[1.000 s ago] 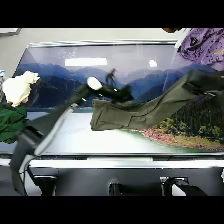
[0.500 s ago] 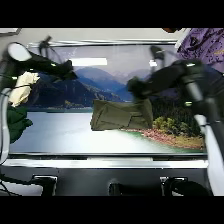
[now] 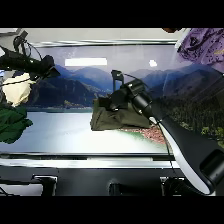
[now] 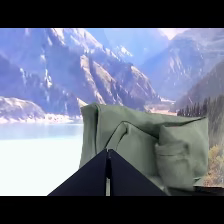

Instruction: Fold the clothes and pants, and hang the long-sleeved shirts on hangers.

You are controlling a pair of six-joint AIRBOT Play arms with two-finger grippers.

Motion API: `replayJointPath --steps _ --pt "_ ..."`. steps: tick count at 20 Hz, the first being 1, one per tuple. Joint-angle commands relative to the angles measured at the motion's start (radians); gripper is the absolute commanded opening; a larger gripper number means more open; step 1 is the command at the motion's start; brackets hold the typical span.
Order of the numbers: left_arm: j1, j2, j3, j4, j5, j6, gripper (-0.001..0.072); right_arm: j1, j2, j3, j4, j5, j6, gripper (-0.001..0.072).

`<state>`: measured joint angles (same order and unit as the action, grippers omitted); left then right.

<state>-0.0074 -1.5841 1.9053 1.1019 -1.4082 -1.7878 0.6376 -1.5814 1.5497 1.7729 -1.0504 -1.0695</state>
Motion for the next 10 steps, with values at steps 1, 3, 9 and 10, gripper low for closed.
replayJointPath --steps 1,3,9,10 --pt "0.006 0.002 0.0 0.003 -0.006 0.008 0.0014 0.02 -0.048 0.0 0.023 0.051 0.019 0.0027" --pt "0.006 0.002 0.0 0.003 -0.006 0.008 0.0014 0.02 -0.061 0.0 0.038 0.062 0.019 0.008" --pt "0.006 0.002 0.0 0.036 -0.006 0.008 0.0014 0.017 -0.062 0.045 0.093 0.077 -0.098 0.0497" --pt "0.006 0.001 0.0 0.036 -0.006 0.012 0.0014 0.007 -0.062 0.064 0.092 0.069 -0.098 0.0497"
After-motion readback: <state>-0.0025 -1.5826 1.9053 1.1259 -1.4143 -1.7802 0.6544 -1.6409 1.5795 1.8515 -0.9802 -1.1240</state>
